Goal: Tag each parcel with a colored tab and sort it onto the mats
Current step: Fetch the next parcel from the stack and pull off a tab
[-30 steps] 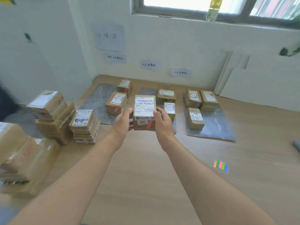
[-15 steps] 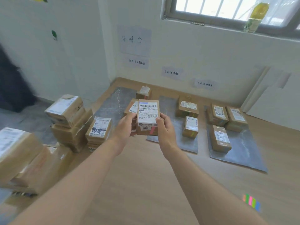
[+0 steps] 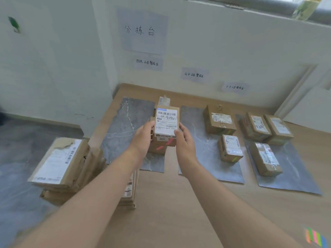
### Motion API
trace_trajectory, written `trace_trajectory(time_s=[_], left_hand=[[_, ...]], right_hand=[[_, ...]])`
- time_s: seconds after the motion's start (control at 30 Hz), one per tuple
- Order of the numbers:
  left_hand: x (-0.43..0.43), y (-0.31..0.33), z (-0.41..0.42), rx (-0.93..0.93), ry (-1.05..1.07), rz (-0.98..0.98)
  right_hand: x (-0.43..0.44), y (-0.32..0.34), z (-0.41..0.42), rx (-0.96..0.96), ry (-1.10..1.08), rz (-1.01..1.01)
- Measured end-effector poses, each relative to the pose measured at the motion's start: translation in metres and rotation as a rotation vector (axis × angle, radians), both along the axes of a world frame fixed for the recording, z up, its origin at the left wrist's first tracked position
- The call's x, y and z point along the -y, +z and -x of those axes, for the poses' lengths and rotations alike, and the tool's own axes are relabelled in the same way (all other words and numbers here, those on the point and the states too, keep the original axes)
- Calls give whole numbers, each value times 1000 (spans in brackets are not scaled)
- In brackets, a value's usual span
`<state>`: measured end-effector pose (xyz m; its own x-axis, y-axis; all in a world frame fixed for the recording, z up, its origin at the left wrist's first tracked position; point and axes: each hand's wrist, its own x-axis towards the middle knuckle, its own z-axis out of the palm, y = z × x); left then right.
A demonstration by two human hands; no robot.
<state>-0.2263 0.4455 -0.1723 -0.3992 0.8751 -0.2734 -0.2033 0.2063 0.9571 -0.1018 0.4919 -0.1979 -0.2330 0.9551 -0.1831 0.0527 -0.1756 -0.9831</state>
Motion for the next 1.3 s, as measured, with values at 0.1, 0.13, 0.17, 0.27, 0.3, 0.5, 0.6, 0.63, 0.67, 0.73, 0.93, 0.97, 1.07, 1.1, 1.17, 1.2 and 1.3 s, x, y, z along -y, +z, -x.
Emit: trace_trajectory(time_s=[0.1, 0.13, 0.17, 0.27, 0.3, 0.5, 0.6, 0.63, 0.67, 0.73, 0.93, 0.97, 1.07, 1.1, 1.17, 1.2, 1.3], left_hand=[[-37, -8, 17, -8, -20, 34], [-50, -13, 23, -19, -20, 45], [-63, -19, 29, -32, -18, 55], [-99, -42, 43, -25, 12, 86], [-111, -50, 46, -17, 17, 92], [-185, -92, 66, 32, 54, 96], [-228, -112, 81, 33, 106, 97], [-243, -118, 87, 21, 117, 93], [-257, -124, 93, 9, 115, 90], [-280, -135, 104, -11, 108, 91], [-302, -161, 112, -106, 87, 96], [-301, -162, 111, -110, 90, 99], [-290, -155, 108, -88, 132, 114], [-283, -147, 105, -77, 136, 125], [-267, -129, 95, -67, 132, 131], [-258, -118, 89, -70, 137, 133], [-228, -86, 70, -53, 131, 130]], right_hand=[[-32, -6, 17, 4, -6, 28], [-42, -10, 21, 3, -4, 49], [-52, -13, 24, 1, -2, 72], [-87, -32, 32, 20, 21, 132], [-99, -39, 35, 28, 17, 142], [-174, -87, 63, 81, 14, 112], [-217, -108, 83, 80, -18, 79], [-231, -115, 90, 72, -37, 66], [-243, -121, 97, 66, -48, 55], [-267, -137, 107, 44, -65, 52], [-287, -162, 118, 14, -110, 72], [-284, -162, 116, 1, -115, 81], [-270, -146, 105, -17, -126, 118], [-264, -139, 101, -31, -135, 129], [-252, -127, 92, -34, -121, 135], [-244, -119, 89, -37, -118, 130], [-217, -92, 81, -37, -144, 124]])
